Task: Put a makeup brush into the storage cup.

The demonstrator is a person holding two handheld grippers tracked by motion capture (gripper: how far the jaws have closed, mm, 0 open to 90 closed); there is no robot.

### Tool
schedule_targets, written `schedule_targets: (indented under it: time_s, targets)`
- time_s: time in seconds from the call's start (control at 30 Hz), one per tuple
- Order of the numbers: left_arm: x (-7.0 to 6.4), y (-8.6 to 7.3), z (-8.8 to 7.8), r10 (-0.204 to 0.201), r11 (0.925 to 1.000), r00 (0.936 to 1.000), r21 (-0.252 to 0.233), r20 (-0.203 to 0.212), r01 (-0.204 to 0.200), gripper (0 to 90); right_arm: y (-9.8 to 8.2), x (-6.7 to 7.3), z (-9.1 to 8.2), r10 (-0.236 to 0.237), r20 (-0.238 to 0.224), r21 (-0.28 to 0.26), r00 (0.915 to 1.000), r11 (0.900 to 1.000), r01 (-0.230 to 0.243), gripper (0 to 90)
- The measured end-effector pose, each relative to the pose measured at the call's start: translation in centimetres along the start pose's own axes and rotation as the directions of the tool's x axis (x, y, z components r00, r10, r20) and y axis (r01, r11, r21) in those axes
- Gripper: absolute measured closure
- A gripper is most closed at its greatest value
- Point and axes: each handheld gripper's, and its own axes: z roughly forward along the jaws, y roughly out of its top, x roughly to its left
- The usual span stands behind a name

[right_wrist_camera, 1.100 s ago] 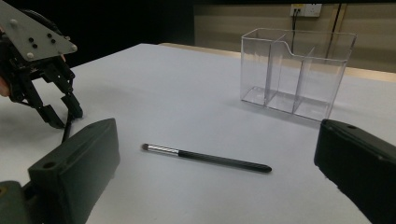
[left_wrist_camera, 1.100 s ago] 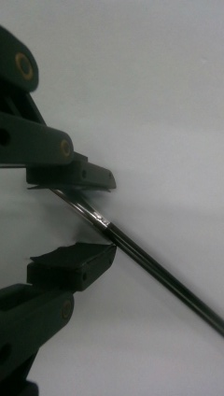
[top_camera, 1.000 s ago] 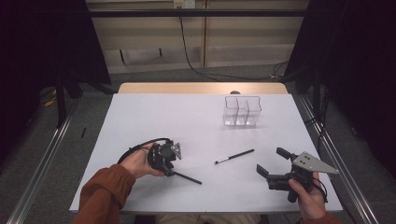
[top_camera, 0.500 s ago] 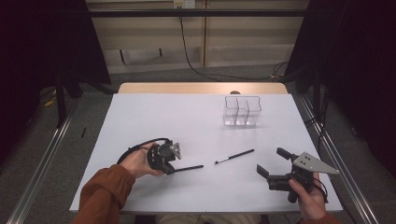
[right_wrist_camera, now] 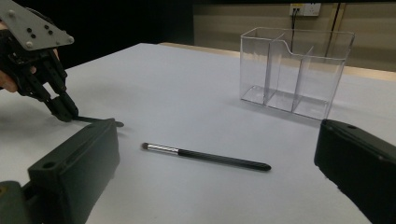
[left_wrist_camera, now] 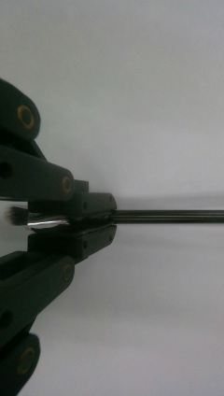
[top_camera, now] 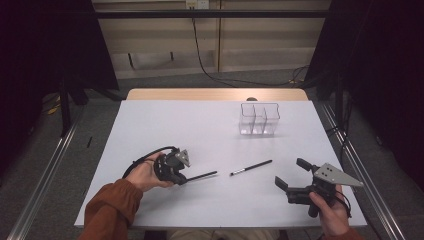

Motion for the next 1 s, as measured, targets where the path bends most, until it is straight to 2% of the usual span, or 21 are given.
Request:
schedule_targets:
  time_s: [0.13, 0.27, 0.33, 0.47, 0.6, 0.63, 0.73, 0.77, 0.8, 0.83, 0.87, 0.93, 0.97, 1.0]
  targets:
    - [0.2, -0.1, -0.4, -0.024, 0.9974, 0.9997, -0.067, 0.000, 0.024, 84.1, 0.0, 0.0, 0.0, -0.002, 0.001, 0.001, 1.0000, 1.000, 0.002, 0.0]
    - [0.3, -0.3, -0.9, -0.061, 0.9901, 0.9981, -0.126, 0.009, 0.062, 84.1, 0.0, 0.0, -0.1, 0.000, 0.004, -0.001, 1.0000, 1.000, 0.000, 0.0]
    - [0.5, -0.4, -1.0, -0.084, 0.9853, 0.9959, -0.146, 0.034, 0.088, 84.0, 0.0, 0.0, -0.2, 0.000, 0.006, -0.002, 1.0000, 1.000, 0.000, 0.0]
    - [0.5, -0.6, -1.4, -0.126, 0.9728, 0.9914, -0.192, 0.035, 0.130, 84.0, 0.0, 0.0, -0.2, 0.007, 0.003, -0.003, 1.0000, 1.000, -0.007, 0.0]
    - [0.5, -1.0, -2.0, -0.157, 0.9519, 0.9861, -0.258, 0.054, 0.166, 84.0, 0.0, 0.0, -0.2, 0.007, 0.005, -0.004, 1.0000, 1.000, -0.007, 0.0]
    - [0.4, -1.0, -2.2, -0.154, 0.9536, 0.9878, -0.258, 0.023, 0.154, 84.0, 0.0, 0.0, -0.2, 0.004, 0.004, -0.003, 1.0000, 1.000, -0.004, 0.0]
    - [0.3, -1.1, -2.5, -0.171, 0.9345, 0.9851, -0.314, 0.019, 0.168, 84.0, 0.0, 0.0, -0.2, 0.005, 0.006, -0.004, 1.0000, 1.000, -0.005, 0.0]
    - [0.3, -1.2, -2.6, -0.174, 0.9309, 0.9845, -0.322, 0.020, 0.172, 84.0, 0.0, 0.0, -0.2, 0.008, 0.005, -0.005, 1.0000, 1.000, -0.008, 0.0]
    - [0.2, -1.2, -2.5, -0.193, 0.9214, 0.9810, -0.340, 0.020, 0.188, 84.0, 0.0, 0.0, -0.2, 0.007, 0.004, -0.005, 1.0000, 1.000, -0.007, 0.0]
    - [0.2, -1.3, -2.6, -0.198, 0.9154, 0.9801, -0.355, 0.014, 0.190, 84.0, 0.0, 0.0, -0.2, 0.007, 0.004, -0.004, 1.0000, 1.000, -0.007, 0.0]
    - [0.2, -1.4, -2.7, -0.194, 0.9124, 0.9808, -0.364, 0.016, 0.187, 84.0, 0.0, 0.0, -0.2, 0.006, 0.003, -0.003, 1.0000, 1.000, -0.006, 0.0]
    - [0.1, -1.6, -2.8, -0.209, 0.8934, 0.9777, -0.402, 0.024, 0.201, 84.0, 0.0, 0.0, -0.2, 0.007, 0.003, -0.004, 1.0000, 1.000, -0.007, 0.0]
    - [0.2, -1.7, -2.9, -0.211, 0.8880, 0.9771, -0.413, 0.025, 0.202, 84.0, 0.0, 0.0, -0.2, 0.008, 0.004, -0.004, 1.0000, 1.000, -0.008, 0.0]
    - [0.1, -1.8, -3.0, -0.217, 0.8795, 0.9759, -0.429, 0.024, 0.206, 84.0, 0.0, 0.0, -0.2, 0.009, 0.003, -0.003, 1.0000, 1.000, -0.009, 0.0]
